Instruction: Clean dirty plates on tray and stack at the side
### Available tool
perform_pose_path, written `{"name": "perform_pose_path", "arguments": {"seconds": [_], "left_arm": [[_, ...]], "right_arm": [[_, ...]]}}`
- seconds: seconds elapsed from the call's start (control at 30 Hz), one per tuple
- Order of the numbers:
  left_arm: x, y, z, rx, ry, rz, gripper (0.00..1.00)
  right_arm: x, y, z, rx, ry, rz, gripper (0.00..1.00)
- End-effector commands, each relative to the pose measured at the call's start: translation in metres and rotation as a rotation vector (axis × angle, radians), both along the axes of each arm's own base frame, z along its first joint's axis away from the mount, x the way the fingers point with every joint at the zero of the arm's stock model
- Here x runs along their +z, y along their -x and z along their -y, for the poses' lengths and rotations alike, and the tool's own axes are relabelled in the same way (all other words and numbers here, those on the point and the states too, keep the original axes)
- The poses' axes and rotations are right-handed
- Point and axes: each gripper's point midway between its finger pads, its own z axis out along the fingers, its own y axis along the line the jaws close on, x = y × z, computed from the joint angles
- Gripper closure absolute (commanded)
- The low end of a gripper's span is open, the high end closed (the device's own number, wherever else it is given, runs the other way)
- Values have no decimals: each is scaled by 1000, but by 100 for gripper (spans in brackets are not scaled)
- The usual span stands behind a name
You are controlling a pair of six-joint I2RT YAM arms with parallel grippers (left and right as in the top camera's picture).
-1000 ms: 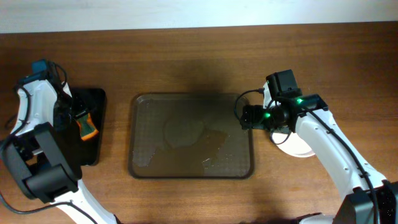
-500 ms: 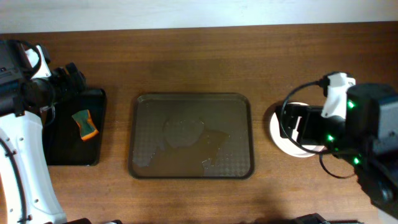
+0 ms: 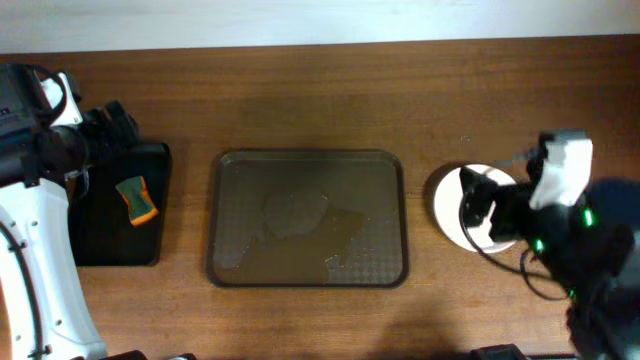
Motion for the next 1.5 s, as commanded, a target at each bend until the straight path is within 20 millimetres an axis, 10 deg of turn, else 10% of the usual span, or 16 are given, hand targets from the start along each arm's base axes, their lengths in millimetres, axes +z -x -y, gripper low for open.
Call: {"name": "perform_pose_path", "arguments": {"seconds": [0.0, 0.17, 0.4, 1.1, 1.2, 1.37, 1.47], "left_arm": [[-1, -1, 1, -4, 10, 0, 0], [-1, -1, 1, -4, 10, 0, 0], [-1, -1, 1, -4, 10, 0, 0], [-2, 0, 1, -3, 9, -5, 0], [15, 36, -18, 79, -86, -24, 0], [52, 31, 67, -323, -346, 334, 0], [30, 44, 101, -398, -405, 584, 0]], "right_arm": [[-43, 12, 10, -4, 43, 105, 2], [-113, 7, 5, 47, 21, 432, 2], [-178, 0, 27, -79, 49, 425, 2], [-193, 2, 26, -78, 77, 370, 2], [-193, 2, 26, -78, 77, 370, 2], [-193, 2, 26, -78, 77, 370, 1], [-193, 2, 26, -78, 77, 370, 2]]}}
